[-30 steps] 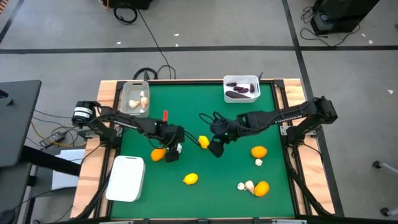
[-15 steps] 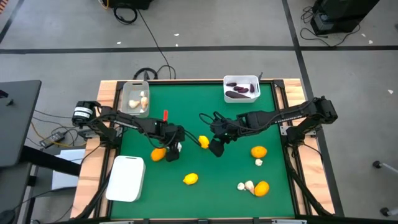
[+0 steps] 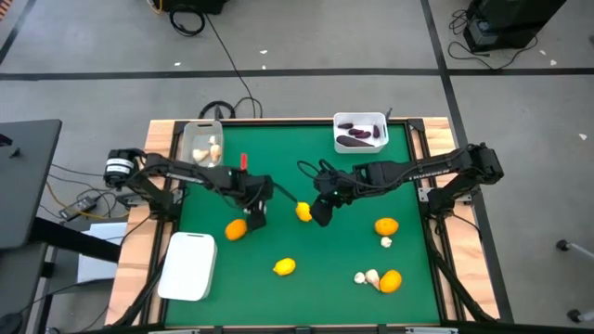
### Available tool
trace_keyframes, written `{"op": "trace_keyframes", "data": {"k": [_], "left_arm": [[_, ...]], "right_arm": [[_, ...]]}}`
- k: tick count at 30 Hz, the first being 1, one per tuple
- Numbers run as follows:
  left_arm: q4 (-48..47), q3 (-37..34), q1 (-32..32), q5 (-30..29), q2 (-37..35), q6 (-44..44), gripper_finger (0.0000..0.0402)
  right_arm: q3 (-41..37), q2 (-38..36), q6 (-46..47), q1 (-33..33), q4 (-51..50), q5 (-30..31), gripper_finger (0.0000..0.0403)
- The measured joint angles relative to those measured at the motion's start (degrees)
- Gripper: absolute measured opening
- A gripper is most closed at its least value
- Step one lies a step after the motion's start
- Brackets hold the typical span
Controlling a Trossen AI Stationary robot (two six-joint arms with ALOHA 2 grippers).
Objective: Sort produce into baskets
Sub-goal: Put the garlic into the gray bin
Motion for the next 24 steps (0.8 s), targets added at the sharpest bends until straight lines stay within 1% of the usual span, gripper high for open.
{"op": "trace_keyframes", "data": {"k": [2, 4, 7, 11, 14, 18, 22, 24], "left_arm": [[-3.2, 1.06, 2.61, -2.05, -1.28, 1.84, 0.0273], [-5.5, 2.06, 5.48, -4.56, -2.94, 4.19, 0.0273], [-7.36, 3.31, 10.41, -8.17, -6.05, 7.39, 0.0261], [-9.49, 3.71, 19.1, -11.74, -10.12, 9.5, 0.0249], [-10.1, 3.65, 26.01, -11.94, -12.8, 11.96, 0.025], [-11.18, 3.54, 34.06, -11.95, -14.22, 13.89, 0.0253], [-12.79, 3.57, 40.68, -12.63, -14.32, 13.01, 0.0254], [-14.27, 3.54, 43.29, -13.61, -14.32, 11.02, 0.0255]], "right_arm": [[0.0, 0.0, -0.26, -0.33, -0.01, -0.16, 0.024], [0.0, 0.0, -0.57, -0.71, 0.02, -0.31, 0.024], [0.0, 0.0, -0.85, -1.15, -0.02, -0.4, 0.024], [0.0, 0.0, -1.1, -1.6, -0.18, -0.42, 0.024], [0.0, 0.0, -1.64, -2.2, -0.36, -0.43, 0.024], [0.0, 0.0, -2.8, -3.74, -0.41, -0.37, 0.0239], [0.0, 0.0, -3.42, -5.39, -0.45, 0.02, 0.0239], [0.0, 0.0, -4.09, -6.14, -0.45, 0.01, 0.0239]]}}
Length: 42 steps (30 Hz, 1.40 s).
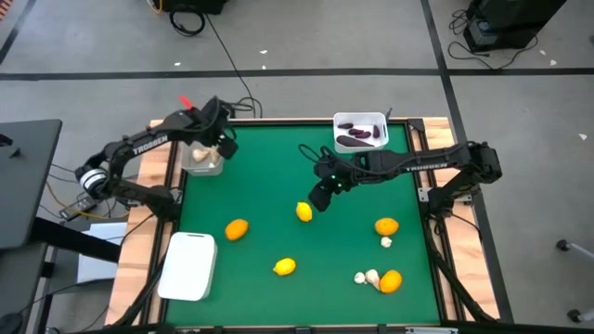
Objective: Sort produce into baskets
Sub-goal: Put the garlic into the gray bin
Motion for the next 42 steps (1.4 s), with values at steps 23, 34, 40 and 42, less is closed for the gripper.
{"op": "trace_keyframes", "data": {"k": [23, 34, 40, 42], "left_arm": [[-3.49, -0.07, 6.68, 10.78, -0.91, 1.17, 0.0394], [11.69, -0.07, -10.73, 18.65, -10.16, -1.85, 0.0395], [20.34, -0.06, -21.84, 18.67, -9.61, -3.97, 0.0394], [22.89, -0.07, -24.87, 18.66, -8.76, -5.15, 0.0394]], "right_arm": [[0.0, 0.0, 0.77, -3.45, -12.46, 0.54, 0.023], [0.0, 0.0, 15.79, 9.18, -35.75, -8.53, 0.0229], [0.0, 0.0, 36.44, 18.89, -36.7, -8.6, 0.0229], [0.0, 0.0, 43.35, 21.97, -36.7, -8.36, 0.0229]]}}
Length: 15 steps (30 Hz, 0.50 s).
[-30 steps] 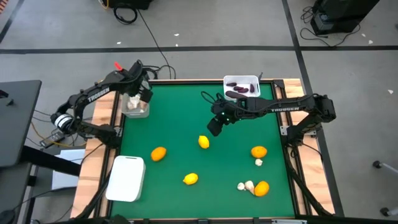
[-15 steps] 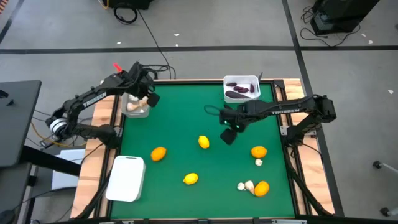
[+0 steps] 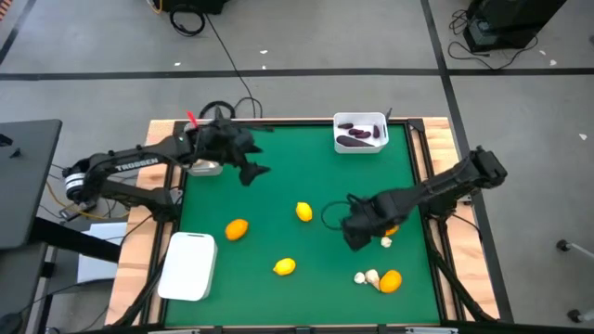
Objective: Sort produce into baskets
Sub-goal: Put the garlic into the gray bin
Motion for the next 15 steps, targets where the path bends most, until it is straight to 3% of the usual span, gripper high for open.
{"op": "trace_keyframes", "data": {"k": [9, 15], "left_arm": [[6.83, 0.02, -10.31, -0.04, 3.79, -1.45, 0.0394], [6.5, 0.01, -14.45, -0.13, 4.48, -3.09, 0.0394]], "right_arm": [[-2.99, -0.07, 23.47, 11.28, -1.31, 5.78, 0.0229], [-10.06, -0.07, 29.53, 13.62, 3.42, 6.31, 0.0228]]}}
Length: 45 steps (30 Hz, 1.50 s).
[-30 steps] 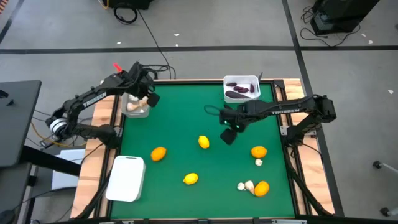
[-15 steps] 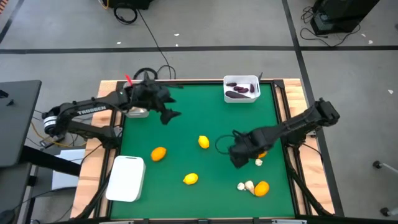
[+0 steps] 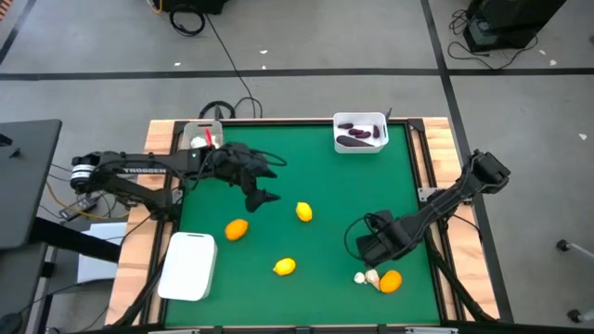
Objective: Sort produce into baskets
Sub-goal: Put the garlic into the gray bin
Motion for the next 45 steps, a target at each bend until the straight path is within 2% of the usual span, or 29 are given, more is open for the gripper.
{"op": "trace_keyframes", "data": {"k": [9, 16, 20, 24, 27, 32, 40, 45], "left_arm": [[-0.7, -0.01, -2.89, -0.21, -0.01, -1.48, 0.0394], [-0.99, -0.01, -3.72, -0.26, -0.01, -1.74, 0.0394], [-1.59, 0.01, -3.79, -0.37, -0.01, -2.82, 0.0394], [-1.78, -0.01, -4.01, -1.25, -0.01, -2.86, 0.0394], [-1.8, 0.0, -4.01, -3.61, -0.01, -2.34, 0.0394], [-1.75, 0.01, -3.97, -5.66, -0.01, -1.45, 0.0394], [-1.83, -0.01, -3.97, -5.68, -0.01, -2.98, 0.0394], [-2.94, 0.01, -3.97, -6.1, -0.01, -3.2, 0.0394]], "right_arm": [[-10.06, 0.02, 3.52, -0.1, 12.16, -1.35, 0.0228], [-12.45, 0.04, 5.57, -0.29, 12.77, -0.95, 0.0228], [-10.58, 0.07, 3.89, -0.47, 19.41, 0.2, 0.0228], [-7.28, 0.07, -1.25, -0.94, 27.61, 6.38, 0.0228], [-4.76, 0.07, -6.04, -3.27, 27.51, 8.95, 0.0228], [-2.8, 0.07, -16.86, -10.38, 23.27, 9.1, 0.0223], [-2.8, 0.07, -37.08, -23.01, 22.74, 7.97, 0.0222], [-2.8, 0.07, -45.98, -28.55, 22.68, 7.39, 0.0222]]}}
